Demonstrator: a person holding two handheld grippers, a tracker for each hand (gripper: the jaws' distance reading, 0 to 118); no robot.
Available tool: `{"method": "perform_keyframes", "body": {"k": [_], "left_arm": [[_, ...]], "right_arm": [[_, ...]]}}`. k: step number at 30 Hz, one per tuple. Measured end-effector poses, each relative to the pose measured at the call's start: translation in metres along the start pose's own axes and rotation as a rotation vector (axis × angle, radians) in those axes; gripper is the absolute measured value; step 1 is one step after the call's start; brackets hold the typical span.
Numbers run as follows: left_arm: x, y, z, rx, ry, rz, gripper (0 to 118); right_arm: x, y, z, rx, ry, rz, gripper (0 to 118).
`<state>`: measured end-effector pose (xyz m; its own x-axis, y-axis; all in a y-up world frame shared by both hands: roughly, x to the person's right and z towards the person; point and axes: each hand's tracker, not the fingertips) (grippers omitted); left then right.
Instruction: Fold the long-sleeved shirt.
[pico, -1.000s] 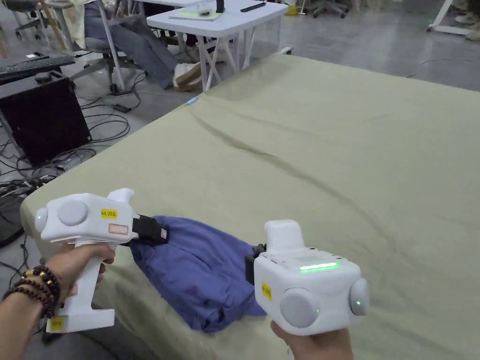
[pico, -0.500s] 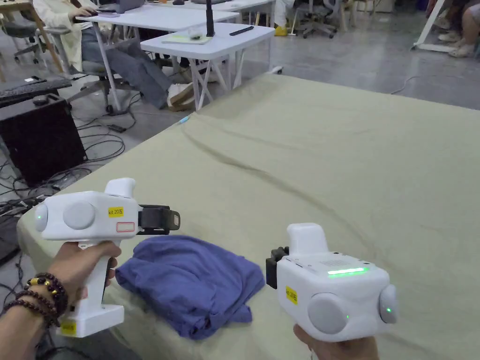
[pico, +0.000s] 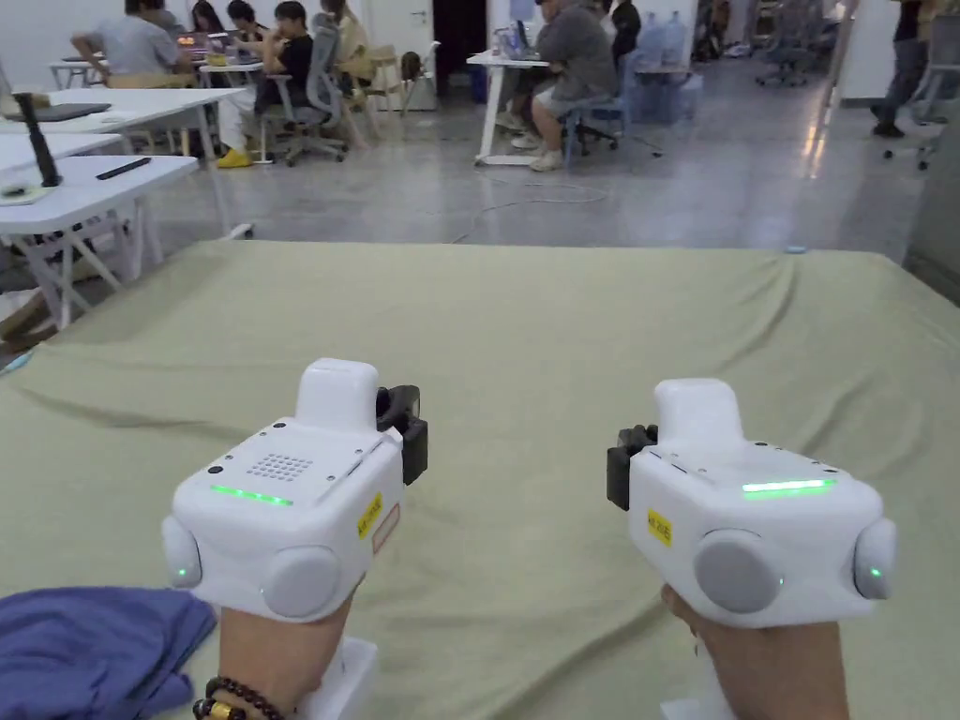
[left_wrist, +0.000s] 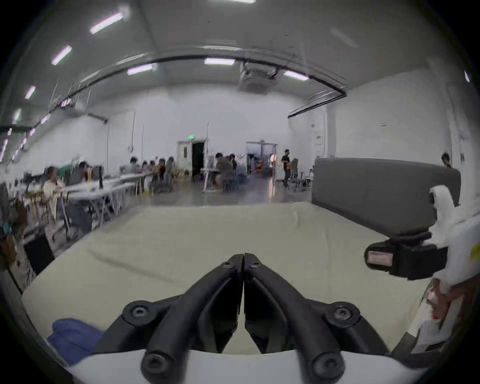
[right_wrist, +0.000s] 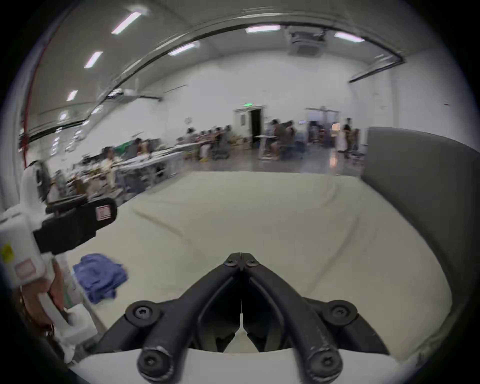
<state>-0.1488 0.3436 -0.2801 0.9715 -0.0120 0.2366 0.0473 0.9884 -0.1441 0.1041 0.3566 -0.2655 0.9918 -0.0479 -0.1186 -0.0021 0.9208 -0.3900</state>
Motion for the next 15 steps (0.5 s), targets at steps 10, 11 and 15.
{"method": "perform_keyframes", "body": {"k": [10,11,15], "left_arm": [[0.087,-0.059,0.01,0.038,0.046,0.004,0],[0.088,-0.064,0.015,0.038,0.059,-0.003,0],[0.081,-0.074,0.04,0.036,0.102,0.047,0]], "right_arm": [[0.076,-0.057,0.057,0.132,-0.207,0.006,0],[0.077,-0.063,0.058,0.131,-0.216,-0.003,0],[0.073,-0.09,0.061,0.154,-0.231,-0.051,0]]}}
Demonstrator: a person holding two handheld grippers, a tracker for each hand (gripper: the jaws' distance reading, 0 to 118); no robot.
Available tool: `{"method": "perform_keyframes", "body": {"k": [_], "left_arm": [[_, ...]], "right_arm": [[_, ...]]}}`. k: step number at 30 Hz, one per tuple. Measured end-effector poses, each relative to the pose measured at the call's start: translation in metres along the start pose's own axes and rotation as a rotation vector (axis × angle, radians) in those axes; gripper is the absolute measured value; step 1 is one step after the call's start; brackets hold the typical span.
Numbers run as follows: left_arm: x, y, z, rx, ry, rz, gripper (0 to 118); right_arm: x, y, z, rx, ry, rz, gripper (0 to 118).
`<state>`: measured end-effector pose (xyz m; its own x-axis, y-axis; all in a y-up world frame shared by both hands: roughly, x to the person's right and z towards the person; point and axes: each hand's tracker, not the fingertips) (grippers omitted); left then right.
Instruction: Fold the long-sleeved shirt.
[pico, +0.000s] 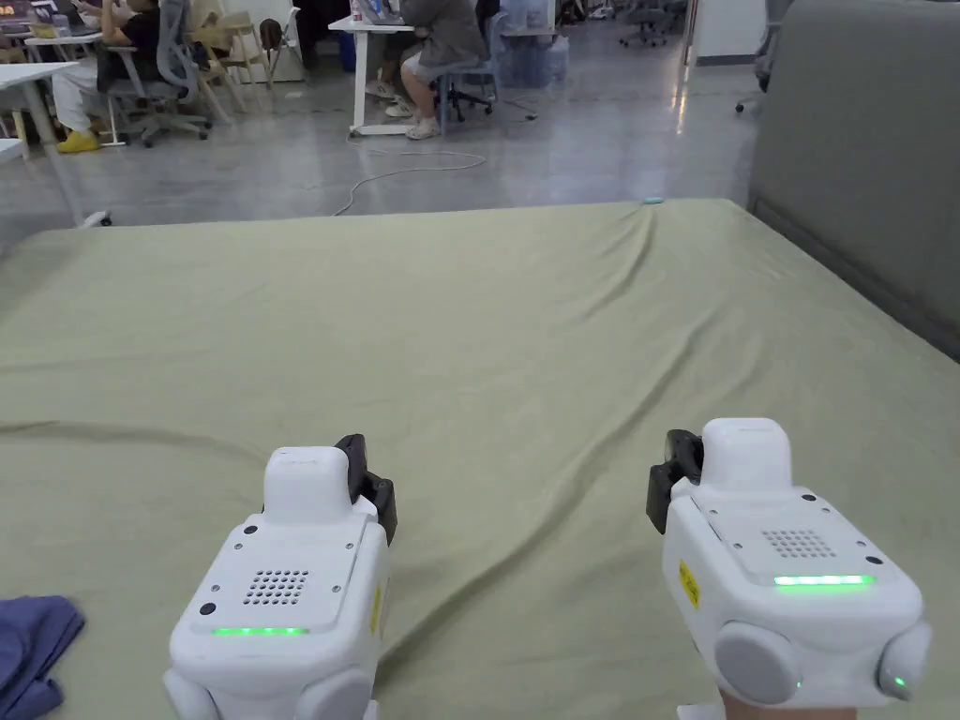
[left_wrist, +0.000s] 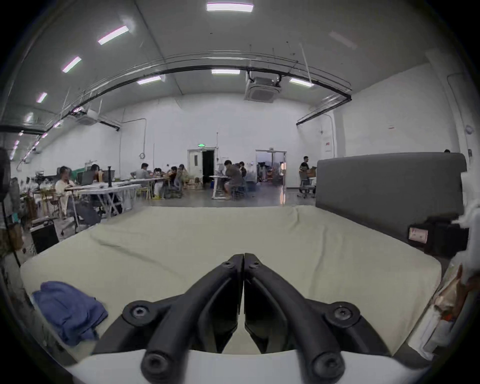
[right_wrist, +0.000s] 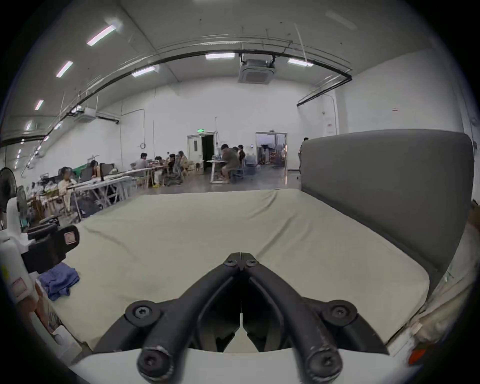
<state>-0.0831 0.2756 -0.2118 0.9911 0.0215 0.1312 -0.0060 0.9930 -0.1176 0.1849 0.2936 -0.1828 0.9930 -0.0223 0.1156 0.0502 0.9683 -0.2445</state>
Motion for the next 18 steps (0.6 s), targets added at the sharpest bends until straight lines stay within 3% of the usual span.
{"method": "perform_keyframes", "body": {"k": [8,15,16,17,18], "left_arm": [[-0.019,-0.022,0.017,0.005,0.068,-0.031,0],[-0.018,-0.022,0.015,-0.011,0.052,-0.031,0],[-0.018,-0.022,0.015,-0.015,0.048,-0.034,8],[-0.017,-0.022,0.015,-0.009,0.051,-0.033,13],[-0.017,-0.023,0.016,0.008,0.054,-0.031,21]], "right_arm": [[-0.012,-0.023,0.007,0.037,-0.017,0.082,0],[-0.011,-0.016,0.006,0.04,-0.005,0.077,1],[-0.012,-0.014,0.006,0.036,-0.006,0.08,17],[-0.013,-0.014,0.005,0.036,-0.003,0.083,45],[-0.013,-0.014,0.004,0.033,-0.004,0.085,83]]}}
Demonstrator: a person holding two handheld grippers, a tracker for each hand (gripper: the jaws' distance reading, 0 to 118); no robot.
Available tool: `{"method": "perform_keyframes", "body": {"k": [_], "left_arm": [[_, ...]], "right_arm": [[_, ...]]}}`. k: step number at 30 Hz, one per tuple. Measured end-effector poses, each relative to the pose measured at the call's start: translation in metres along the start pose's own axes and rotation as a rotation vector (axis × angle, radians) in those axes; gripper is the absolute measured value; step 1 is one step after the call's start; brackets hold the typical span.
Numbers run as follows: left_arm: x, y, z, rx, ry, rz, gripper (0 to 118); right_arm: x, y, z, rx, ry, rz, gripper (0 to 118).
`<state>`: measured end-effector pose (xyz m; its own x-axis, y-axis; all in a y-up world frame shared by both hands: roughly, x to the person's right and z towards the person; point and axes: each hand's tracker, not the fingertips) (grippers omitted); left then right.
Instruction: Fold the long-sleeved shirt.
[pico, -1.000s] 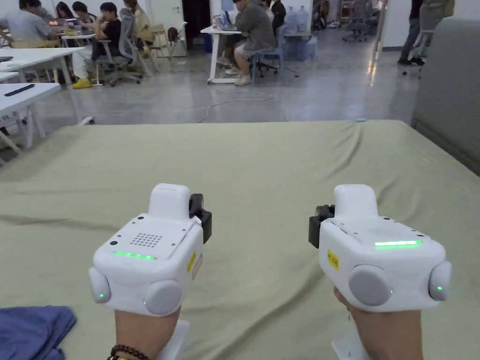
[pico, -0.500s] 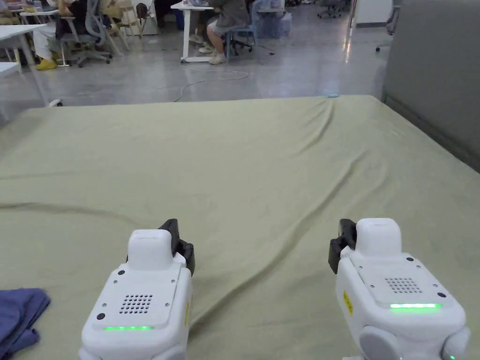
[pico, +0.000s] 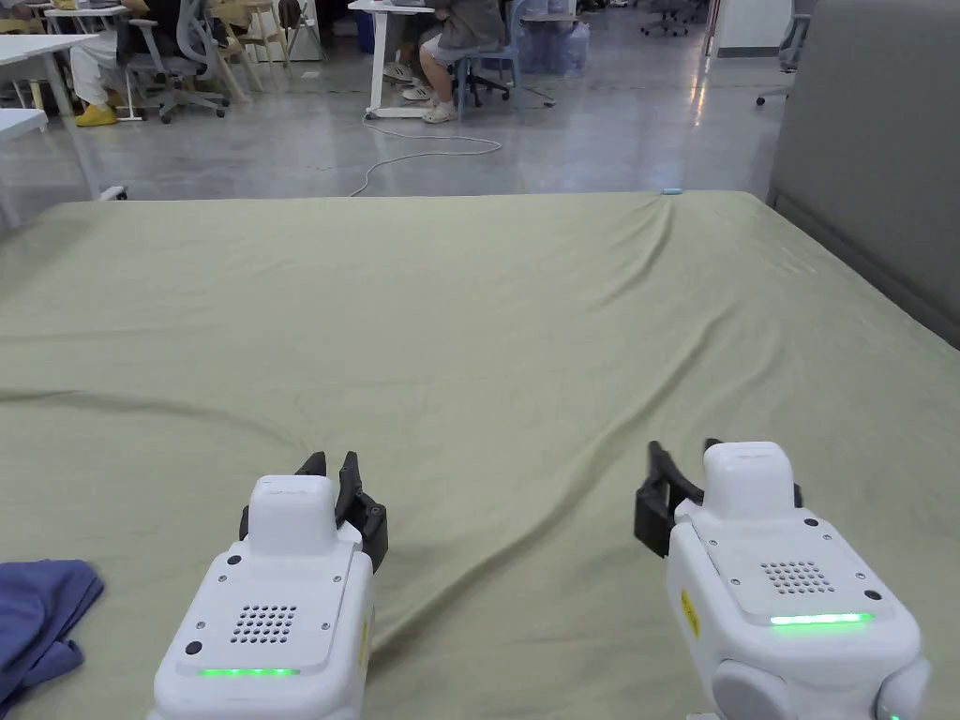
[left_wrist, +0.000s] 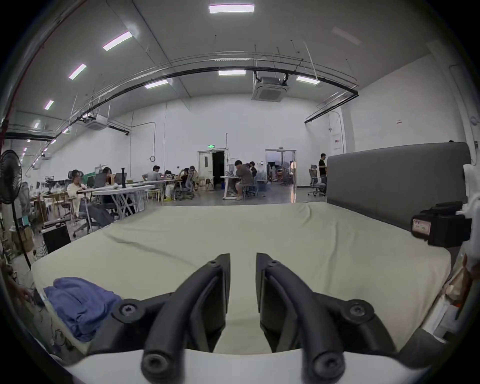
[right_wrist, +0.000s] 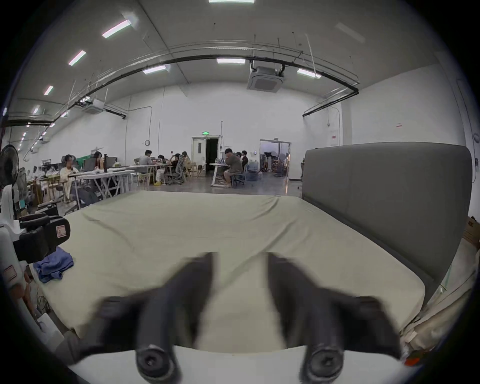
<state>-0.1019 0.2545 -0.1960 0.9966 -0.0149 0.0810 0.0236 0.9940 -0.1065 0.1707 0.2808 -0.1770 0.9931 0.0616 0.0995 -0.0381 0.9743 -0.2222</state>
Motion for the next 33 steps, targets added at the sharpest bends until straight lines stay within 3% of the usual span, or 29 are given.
{"method": "perform_keyframes", "body": {"k": [1,3,4,8,11,18,24,33], "left_arm": [[-0.001,-0.001,0.0,0.013,0.019,-0.012,41],[-0.003,0.0,-0.001,0.015,0.008,-0.005,94],[-0.003,0.0,-0.002,0.019,0.003,-0.001,99],[-0.004,-0.005,-0.001,0.144,0.011,-0.046,99],[-0.005,-0.006,-0.002,0.101,0.055,-0.072,99],[-0.012,-0.013,0.0,0.101,-0.005,-0.031,99],[-0.016,-0.013,-0.003,0.075,-0.016,0.025,99],[-0.018,-0.008,0.001,0.065,-0.004,0.016,99]], "right_arm": [[-0.001,0.001,-0.001,-0.007,0.003,0.003,101],[-0.003,0.0,0.0,0.009,0.003,0.008,107],[-0.004,0.0,0.003,0.036,-0.013,0.01,107],[-0.005,0.005,0.001,0.055,-0.043,0.017,107],[0.0,0.004,-0.001,0.095,0.0,0.007,107],[0.005,0.002,0.003,0.1,-0.004,-0.01,107],[0.004,-0.001,0.002,0.089,-0.012,0.029,107],[0.002,-0.003,0.002,0.085,-0.016,0.019,107]]}}
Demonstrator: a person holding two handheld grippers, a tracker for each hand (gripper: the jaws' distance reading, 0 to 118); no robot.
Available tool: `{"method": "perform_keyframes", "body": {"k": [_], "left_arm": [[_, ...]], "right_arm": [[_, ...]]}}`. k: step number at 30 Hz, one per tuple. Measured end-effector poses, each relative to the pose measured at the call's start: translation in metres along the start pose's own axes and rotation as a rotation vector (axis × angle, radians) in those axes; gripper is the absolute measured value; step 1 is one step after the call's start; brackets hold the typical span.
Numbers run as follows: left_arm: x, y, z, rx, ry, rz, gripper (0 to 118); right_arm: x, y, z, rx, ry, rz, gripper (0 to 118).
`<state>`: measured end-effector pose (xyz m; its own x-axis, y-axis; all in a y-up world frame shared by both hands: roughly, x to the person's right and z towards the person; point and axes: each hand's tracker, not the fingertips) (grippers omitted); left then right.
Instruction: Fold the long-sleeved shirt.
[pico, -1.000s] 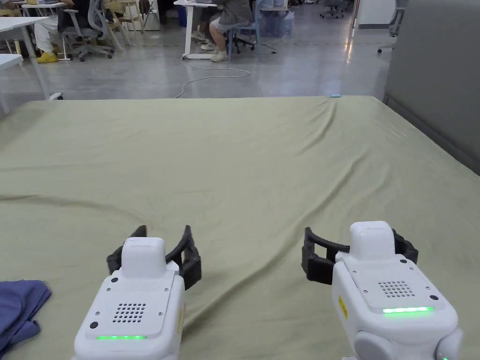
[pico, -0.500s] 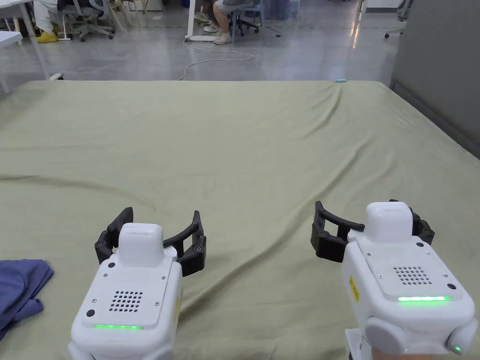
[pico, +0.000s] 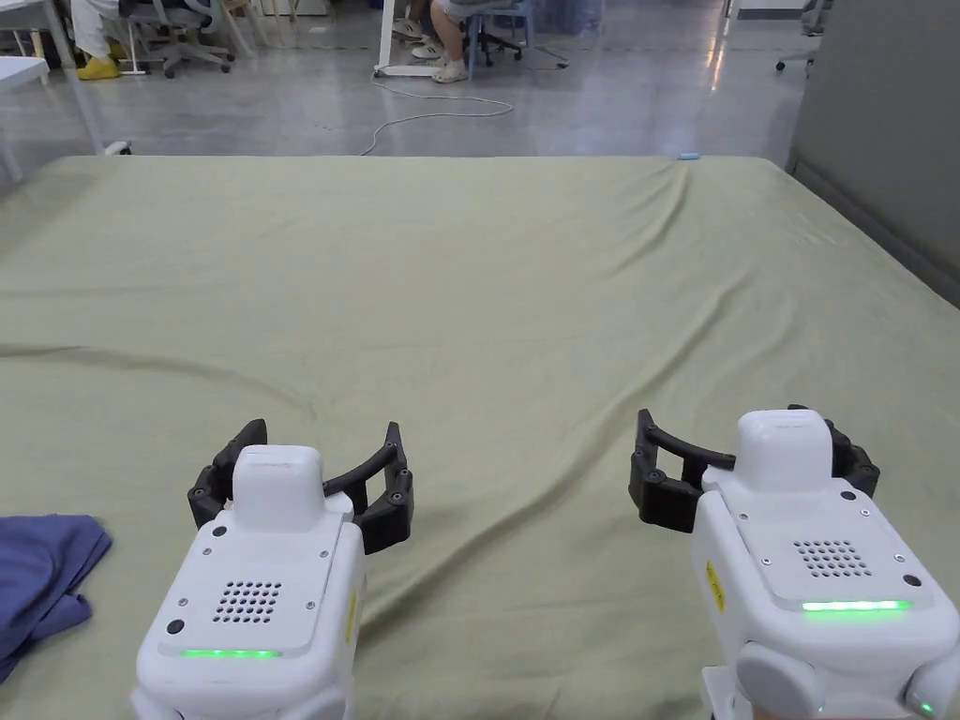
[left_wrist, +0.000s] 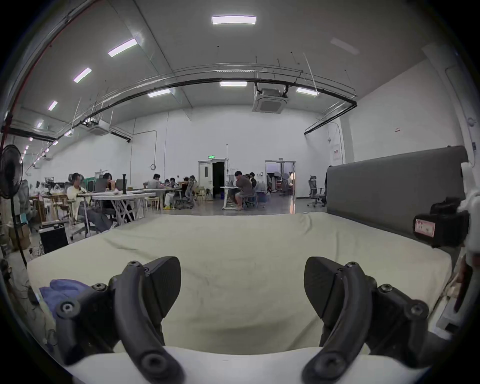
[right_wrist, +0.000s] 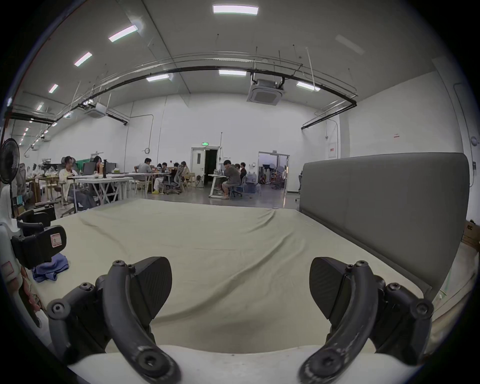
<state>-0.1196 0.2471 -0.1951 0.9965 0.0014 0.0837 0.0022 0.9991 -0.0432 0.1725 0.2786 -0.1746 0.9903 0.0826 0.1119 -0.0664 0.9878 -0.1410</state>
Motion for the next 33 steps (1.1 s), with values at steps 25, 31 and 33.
{"method": "perform_keyframes", "body": {"k": [25,31,33], "left_arm": [[-0.0024,0.005,-0.0026,-0.014,0.038,-0.028,99],[-0.0036,0.005,-0.0021,-0.013,0.043,-0.027,99],[-0.0033,0.0047,-0.0025,-0.018,0.043,-0.03,99]], "right_arm": [[-0.0044,0.0032,0.0013,0.014,0.007,0.023,107],[-0.005,0.0021,0.0015,0.01,0.003,0.025,107],[-0.0047,0.0021,0.0018,0.012,0.001,0.024,107]]}}
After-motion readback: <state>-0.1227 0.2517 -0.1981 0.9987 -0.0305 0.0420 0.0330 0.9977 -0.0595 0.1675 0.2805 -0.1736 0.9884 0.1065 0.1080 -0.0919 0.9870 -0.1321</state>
